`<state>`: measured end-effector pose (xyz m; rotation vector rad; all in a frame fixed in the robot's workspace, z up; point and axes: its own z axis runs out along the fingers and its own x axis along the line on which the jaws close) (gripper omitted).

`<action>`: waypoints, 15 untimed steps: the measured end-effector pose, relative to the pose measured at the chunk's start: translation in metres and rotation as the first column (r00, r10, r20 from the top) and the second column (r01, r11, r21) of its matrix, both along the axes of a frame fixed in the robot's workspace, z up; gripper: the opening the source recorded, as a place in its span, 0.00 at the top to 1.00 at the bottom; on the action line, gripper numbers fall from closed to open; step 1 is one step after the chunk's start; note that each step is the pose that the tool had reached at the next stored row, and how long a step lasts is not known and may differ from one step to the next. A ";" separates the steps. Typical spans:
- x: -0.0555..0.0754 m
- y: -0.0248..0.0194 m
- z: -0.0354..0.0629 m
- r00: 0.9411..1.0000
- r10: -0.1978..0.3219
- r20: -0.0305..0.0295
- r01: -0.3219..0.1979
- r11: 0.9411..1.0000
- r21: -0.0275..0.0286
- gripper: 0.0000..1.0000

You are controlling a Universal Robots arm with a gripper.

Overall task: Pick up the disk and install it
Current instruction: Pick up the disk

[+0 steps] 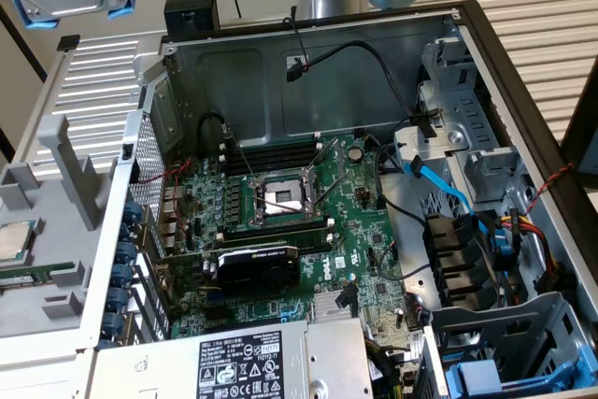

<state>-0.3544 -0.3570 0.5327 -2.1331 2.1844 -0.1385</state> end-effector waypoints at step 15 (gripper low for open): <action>0.048 -0.0269 0.0020 1.000 0.000 -0.019 0.000 1.000 0.001 0.63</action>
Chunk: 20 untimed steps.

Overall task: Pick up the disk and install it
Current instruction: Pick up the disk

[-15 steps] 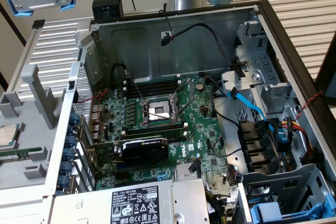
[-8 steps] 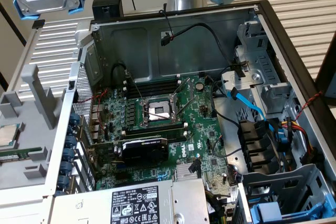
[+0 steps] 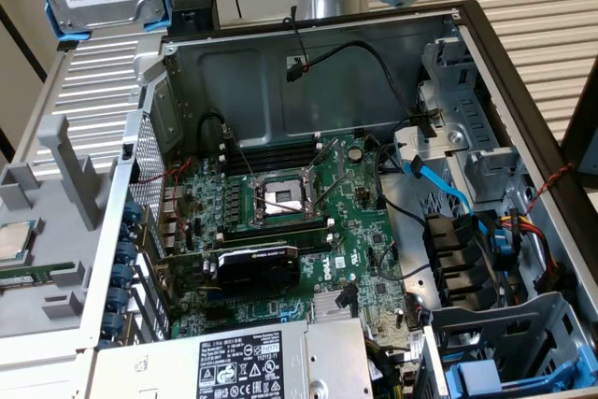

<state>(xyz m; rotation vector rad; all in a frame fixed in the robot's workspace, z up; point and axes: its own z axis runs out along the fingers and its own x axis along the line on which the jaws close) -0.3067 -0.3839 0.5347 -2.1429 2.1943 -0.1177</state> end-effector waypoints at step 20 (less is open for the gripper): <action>0.067 -0.0295 -0.0001 1.000 0.000 -0.017 0.000 1.000 0.007 0.63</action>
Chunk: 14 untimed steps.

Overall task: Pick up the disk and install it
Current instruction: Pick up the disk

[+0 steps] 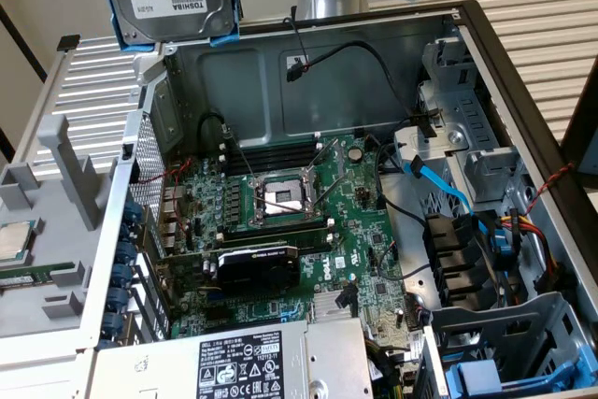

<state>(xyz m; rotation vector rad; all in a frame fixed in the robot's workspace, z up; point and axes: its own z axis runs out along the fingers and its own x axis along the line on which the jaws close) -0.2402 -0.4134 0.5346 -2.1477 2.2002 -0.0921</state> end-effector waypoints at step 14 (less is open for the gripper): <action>0.026 -0.0293 -0.0001 1.000 0.000 -0.014 0.000 1.000 0.028 0.63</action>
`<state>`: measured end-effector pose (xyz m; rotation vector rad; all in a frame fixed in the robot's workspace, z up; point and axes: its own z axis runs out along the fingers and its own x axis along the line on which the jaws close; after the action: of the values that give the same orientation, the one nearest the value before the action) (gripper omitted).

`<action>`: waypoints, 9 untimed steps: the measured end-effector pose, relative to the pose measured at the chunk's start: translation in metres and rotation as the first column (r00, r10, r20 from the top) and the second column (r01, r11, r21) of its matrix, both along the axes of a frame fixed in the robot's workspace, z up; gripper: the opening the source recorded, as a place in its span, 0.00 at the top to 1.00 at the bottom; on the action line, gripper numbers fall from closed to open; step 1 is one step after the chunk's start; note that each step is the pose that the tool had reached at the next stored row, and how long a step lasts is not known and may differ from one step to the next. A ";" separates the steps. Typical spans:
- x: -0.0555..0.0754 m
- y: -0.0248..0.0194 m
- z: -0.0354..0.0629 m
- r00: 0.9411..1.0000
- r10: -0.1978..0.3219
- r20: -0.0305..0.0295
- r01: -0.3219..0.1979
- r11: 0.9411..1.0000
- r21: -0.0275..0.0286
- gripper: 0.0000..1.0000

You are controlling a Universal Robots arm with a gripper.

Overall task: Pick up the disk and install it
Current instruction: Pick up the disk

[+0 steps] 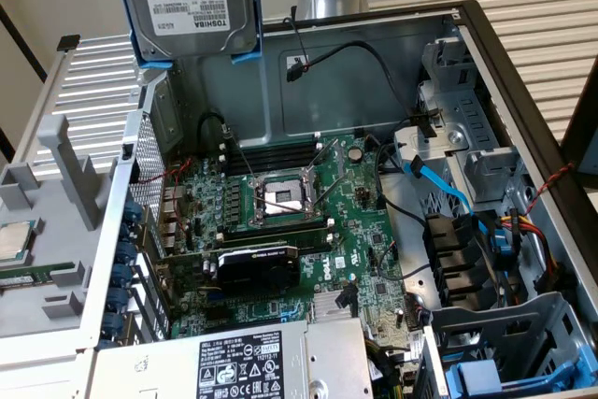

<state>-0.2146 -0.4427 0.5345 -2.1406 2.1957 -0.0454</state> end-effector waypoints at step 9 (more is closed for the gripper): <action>0.027 -0.0132 0.0000 1.000 0.000 -0.009 0.000 1.000 0.005 0.63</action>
<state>-0.1871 -0.4559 0.5345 -2.1425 2.1985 -0.0299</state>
